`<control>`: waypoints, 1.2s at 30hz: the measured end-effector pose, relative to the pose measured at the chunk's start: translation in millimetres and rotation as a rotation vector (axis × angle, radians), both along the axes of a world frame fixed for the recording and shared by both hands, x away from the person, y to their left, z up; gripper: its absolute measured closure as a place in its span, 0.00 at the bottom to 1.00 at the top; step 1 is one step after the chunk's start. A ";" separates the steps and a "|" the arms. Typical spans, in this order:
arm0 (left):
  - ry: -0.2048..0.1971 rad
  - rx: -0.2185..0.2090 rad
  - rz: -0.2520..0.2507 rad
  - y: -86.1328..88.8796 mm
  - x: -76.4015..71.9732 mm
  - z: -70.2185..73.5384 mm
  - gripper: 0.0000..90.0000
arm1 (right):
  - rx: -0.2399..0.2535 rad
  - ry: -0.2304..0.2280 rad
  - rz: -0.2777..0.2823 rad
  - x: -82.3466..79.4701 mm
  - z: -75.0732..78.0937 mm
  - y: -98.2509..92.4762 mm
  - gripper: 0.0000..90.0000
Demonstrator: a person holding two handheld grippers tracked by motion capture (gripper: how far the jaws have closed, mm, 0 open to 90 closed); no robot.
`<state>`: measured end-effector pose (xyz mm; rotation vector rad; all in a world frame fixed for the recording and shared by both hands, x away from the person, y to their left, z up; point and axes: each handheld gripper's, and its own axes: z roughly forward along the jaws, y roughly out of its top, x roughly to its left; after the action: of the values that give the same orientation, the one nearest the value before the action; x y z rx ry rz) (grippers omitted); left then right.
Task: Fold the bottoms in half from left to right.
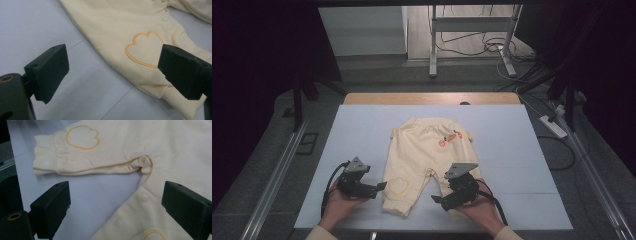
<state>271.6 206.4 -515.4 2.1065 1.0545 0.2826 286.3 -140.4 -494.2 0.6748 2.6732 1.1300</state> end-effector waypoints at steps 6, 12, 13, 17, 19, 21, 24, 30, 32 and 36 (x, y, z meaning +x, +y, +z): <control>0.003 0.005 0.000 -0.6 0.5 -0.4 0.11 | 0.032 0.033 0.015 -1.2 0.4 9.6 0.09; 0.002 0.004 0.003 -0.1 0.8 -0.6 0.11 | 0.033 0.032 0.036 -3.0 0.6 19.7 0.09; 0.003 0.004 0.002 0.0 0.9 -0.6 0.11 | 0.027 0.031 0.043 -3.5 -0.5 23.7 0.09; 0.004 0.007 0.000 -0.1 0.9 -0.9 0.11 | 0.027 0.039 0.058 -4.2 -3.1 31.8 0.09; 0.003 0.007 0.001 0.0 0.8 -1.0 0.11 | 0.028 0.041 0.067 -4.4 -3.8 35.8 0.09; 0.004 0.006 0.003 0.0 1.0 -1.0 0.11 | 0.026 0.041 0.072 -4.6 -4.0 37.7 0.09; 0.005 0.006 0.003 -0.1 1.3 -1.5 0.11 | 0.018 0.043 0.097 -6.5 -6.0 47.4 0.09; 0.008 0.002 0.002 0.5 1.5 -1.6 0.11 | 0.009 0.046 0.120 -8.5 -7.7 56.5 0.09; 0.008 0.001 0.003 0.5 1.6 -1.7 0.11 | 0.008 0.047 0.127 -9.1 -7.9 60.7 0.09; 0.008 0.000 0.002 0.6 1.8 -1.8 0.11 | 0.004 0.049 0.140 -10.7 -9.1 66.4 0.09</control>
<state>273.4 207.1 -517.1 2.1090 1.0612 0.2750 275.5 -74.0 -503.3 0.5291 2.7983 1.1671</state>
